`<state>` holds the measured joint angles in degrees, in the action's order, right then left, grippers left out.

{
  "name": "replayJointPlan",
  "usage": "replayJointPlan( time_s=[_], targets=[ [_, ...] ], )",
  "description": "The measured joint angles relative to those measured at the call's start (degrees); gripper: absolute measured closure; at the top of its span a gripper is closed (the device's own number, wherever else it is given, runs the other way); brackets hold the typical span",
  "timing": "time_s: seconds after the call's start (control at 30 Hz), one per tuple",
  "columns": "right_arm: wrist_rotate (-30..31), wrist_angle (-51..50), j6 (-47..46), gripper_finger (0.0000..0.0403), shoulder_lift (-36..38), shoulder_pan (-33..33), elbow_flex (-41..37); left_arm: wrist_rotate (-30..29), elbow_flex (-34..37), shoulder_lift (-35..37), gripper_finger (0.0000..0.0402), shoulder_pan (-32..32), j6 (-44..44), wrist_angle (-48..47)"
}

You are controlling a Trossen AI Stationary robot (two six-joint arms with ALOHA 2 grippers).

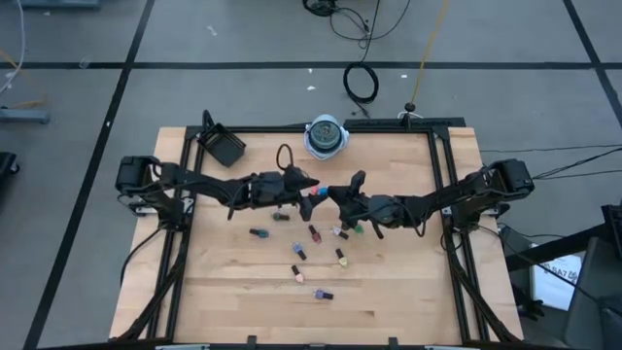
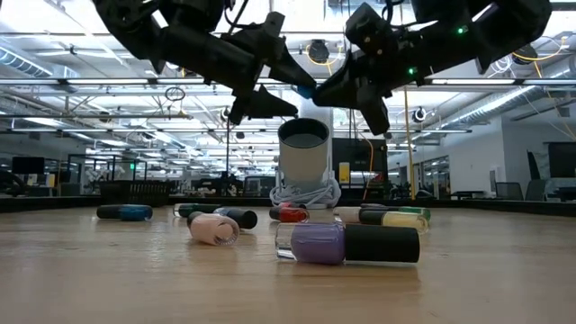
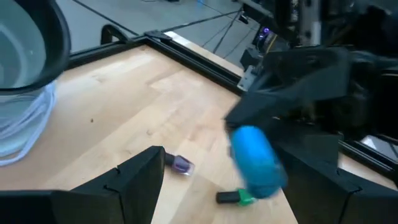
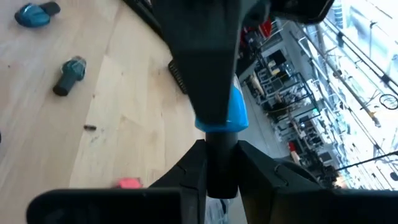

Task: Pick & Place Nail Polish
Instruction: Put the light blue nail polish bottle into the black bin

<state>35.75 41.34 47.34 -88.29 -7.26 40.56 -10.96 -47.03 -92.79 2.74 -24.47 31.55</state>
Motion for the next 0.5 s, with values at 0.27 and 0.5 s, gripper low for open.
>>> replayJointPlan(
  time_s=[0.27, 0.5],
  targets=[
    [-1.16, 0.42, -0.03, 0.0351, -0.02, 0.03, 0.0, 0.65, -0.02, 0.04, 0.0108, -0.05, -0.05, 2.08],
    [-1.4, 0.45, -0.03, 0.0351, -0.02, 0.03, 0.0, 2.41, -1.33, 0.02, 0.0108, -0.55, -1.5, 1.02]
  ],
)
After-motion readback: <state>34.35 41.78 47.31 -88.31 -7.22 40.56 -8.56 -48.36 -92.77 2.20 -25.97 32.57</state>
